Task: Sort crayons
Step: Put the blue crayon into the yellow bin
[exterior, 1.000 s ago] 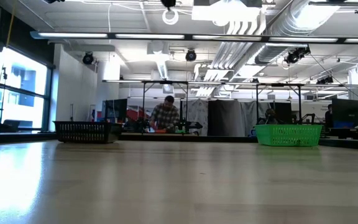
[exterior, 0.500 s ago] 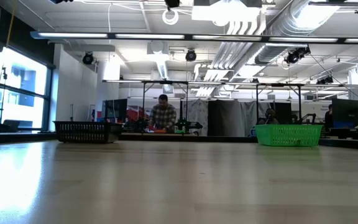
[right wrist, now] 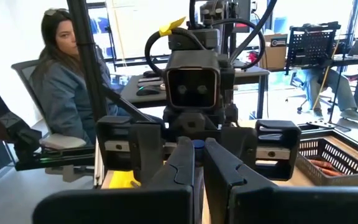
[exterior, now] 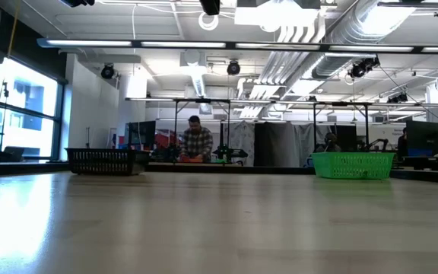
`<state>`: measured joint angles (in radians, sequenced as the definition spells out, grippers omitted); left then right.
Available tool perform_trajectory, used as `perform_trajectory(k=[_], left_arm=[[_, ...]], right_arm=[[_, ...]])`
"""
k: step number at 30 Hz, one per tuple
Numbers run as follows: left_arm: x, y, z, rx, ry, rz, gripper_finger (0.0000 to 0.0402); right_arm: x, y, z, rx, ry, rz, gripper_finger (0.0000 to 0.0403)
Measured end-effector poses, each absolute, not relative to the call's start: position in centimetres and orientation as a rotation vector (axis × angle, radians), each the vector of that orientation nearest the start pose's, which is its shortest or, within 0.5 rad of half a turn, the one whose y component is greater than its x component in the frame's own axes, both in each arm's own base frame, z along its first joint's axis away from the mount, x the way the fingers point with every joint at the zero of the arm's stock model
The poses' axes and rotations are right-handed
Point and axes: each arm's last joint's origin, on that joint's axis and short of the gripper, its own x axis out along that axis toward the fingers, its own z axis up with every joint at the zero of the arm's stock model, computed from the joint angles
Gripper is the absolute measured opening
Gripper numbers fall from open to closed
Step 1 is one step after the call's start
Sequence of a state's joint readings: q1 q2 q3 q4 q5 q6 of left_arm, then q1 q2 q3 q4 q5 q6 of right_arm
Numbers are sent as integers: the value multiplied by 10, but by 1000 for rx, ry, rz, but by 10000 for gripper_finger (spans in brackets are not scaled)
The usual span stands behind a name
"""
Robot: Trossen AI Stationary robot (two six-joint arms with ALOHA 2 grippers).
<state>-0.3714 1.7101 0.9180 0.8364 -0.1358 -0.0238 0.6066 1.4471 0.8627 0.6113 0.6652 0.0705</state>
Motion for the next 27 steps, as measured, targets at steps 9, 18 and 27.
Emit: perform_trajectory(k=[9, 18, 27], left_arm=[[344, -129, 237, -34, -40, -193, 70], [344, -129, 237, -36, -39, -194, 6], [344, -129, 237, -52, -37, -195, 3]], right_arm=[[269, 166, 283, 86, -23, -34, 0], [269, 167, 283, 91, -23, -27, 5], [269, 167, 282, 118, -20, -28, 73]])
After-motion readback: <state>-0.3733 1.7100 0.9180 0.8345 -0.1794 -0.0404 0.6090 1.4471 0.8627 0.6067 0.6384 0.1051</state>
